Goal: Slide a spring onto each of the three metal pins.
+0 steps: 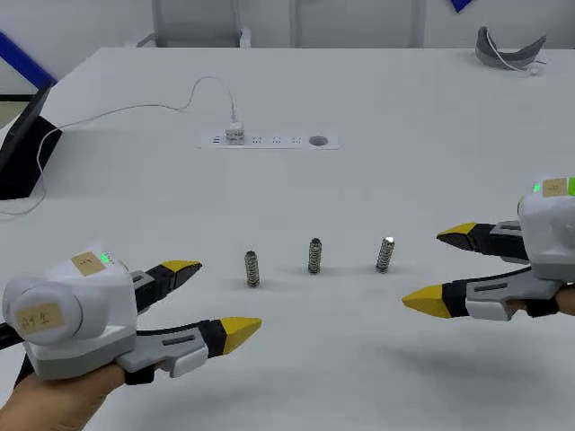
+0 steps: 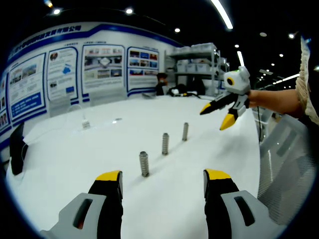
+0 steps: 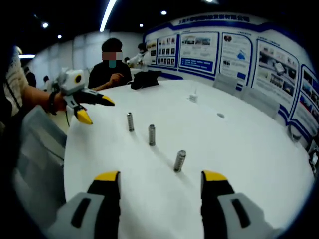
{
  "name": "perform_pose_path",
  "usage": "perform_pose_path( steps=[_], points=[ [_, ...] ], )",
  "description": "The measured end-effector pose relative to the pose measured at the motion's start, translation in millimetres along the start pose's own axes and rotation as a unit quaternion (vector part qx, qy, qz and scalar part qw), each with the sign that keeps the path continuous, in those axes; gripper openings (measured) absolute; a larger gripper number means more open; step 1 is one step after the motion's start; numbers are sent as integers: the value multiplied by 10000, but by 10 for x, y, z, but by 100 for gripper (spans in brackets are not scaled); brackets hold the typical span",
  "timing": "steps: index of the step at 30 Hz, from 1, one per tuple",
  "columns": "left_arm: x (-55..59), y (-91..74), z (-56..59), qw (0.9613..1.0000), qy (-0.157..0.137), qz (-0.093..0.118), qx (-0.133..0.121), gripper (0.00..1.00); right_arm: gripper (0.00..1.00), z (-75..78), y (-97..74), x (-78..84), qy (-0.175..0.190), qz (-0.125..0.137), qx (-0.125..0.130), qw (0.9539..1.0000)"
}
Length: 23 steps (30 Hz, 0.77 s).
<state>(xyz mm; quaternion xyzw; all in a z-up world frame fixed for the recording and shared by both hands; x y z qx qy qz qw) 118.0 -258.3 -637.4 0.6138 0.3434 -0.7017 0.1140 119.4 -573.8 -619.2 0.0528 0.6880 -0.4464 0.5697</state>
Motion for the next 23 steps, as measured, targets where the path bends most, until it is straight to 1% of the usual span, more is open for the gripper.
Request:
perform_pose_path(
  steps=[4,11,17,23],
  points=[
    [-1,-17,-2,10000,-31,28,-32,67,67,-23,-27,15,81,100,59,9999],
    [20,-40,7,9999,-81,75,-54,68,68,-63,-56,50,145,161,134,9997],
    [69,-53,33,9999,-129,77,-35,68,68,-86,-64,101,193,165,186,9995],
    [84,-62,34,9999,-141,56,-30,68,69,-94,-69,110,206,172,212,9994]
  ],
)
Point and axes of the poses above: the centre of the closed fingertips' face, and the gripper's own axes: y roughly forward along the fingers, z roughly to its right, x roughly out of its underside, the point moved 8 cm from there along -y, roughly backward along the fingers, and after that the axes turned 1 degree about y, right-handed, at the moved point
